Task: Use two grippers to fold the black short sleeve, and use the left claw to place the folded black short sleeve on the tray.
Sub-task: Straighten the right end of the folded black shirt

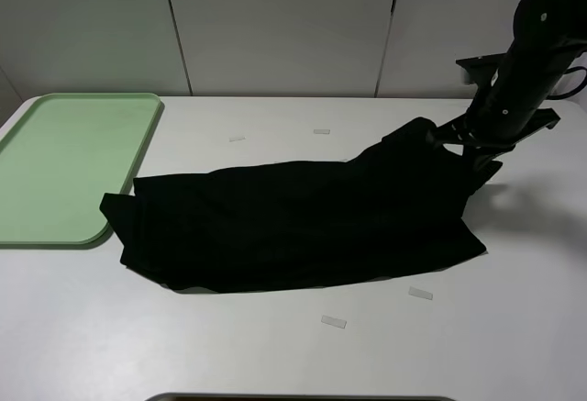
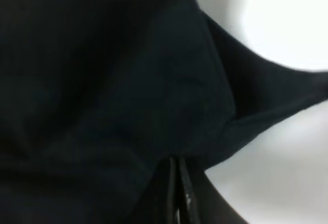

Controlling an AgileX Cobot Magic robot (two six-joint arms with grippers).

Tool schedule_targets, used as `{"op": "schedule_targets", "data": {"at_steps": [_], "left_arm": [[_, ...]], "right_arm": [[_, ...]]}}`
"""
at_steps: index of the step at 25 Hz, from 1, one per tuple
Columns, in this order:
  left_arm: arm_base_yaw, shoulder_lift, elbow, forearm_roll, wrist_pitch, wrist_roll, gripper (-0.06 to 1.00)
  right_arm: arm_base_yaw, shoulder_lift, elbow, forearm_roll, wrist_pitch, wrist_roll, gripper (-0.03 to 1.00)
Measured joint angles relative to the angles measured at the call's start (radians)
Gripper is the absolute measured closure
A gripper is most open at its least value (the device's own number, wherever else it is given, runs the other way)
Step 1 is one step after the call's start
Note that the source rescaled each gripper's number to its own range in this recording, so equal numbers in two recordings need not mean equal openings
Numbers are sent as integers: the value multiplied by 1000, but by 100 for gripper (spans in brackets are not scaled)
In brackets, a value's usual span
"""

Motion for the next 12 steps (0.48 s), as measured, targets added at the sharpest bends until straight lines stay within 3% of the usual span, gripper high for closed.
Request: {"op": "schedule_targets", "data": {"at_steps": [6,12], "left_arm": [[0,0,0,0,0,0,-6],[0,0,0,0,0,0,-6]], "right_arm": [[5,-12,0,7,87,71,97],[5,-12,0,83,153,79,97]]}}
